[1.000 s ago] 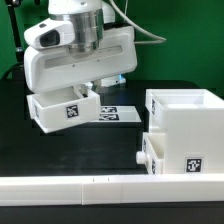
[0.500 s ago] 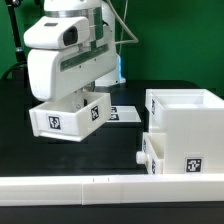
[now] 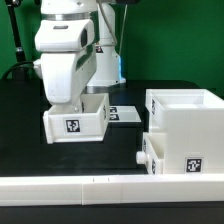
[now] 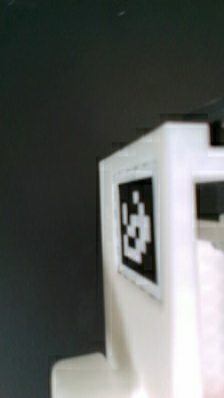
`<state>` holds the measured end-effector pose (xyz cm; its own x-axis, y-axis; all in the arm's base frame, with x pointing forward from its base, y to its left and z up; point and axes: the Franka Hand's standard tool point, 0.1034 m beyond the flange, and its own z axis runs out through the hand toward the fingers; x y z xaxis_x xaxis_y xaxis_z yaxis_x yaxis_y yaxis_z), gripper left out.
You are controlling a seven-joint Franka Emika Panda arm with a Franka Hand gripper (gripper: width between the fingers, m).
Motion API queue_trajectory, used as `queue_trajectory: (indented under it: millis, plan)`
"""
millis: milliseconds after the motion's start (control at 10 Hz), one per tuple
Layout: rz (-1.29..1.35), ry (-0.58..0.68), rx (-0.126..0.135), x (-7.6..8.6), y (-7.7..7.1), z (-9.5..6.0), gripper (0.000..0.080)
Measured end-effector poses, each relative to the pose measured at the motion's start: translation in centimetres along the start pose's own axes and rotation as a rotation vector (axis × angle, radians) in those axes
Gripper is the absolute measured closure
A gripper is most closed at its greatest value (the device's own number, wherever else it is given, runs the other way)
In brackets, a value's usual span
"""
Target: Assemble drawer
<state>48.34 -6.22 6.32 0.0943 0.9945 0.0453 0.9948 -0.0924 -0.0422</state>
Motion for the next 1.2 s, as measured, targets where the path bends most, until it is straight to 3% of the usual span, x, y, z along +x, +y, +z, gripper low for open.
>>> queue_trajectory:
  millis: [200, 700, 1200]
  plan:
    - [-0.137, -0.023, -0.021, 0.1, 1.5, -0.2, 0.0757]
    - [-0.124, -0.023, -0.017, 0.0, 1.4, 0.0, 0.0757]
    - [-0.063, -0.015, -0.04, 3.3, 4.2, 0.4, 0.0757]
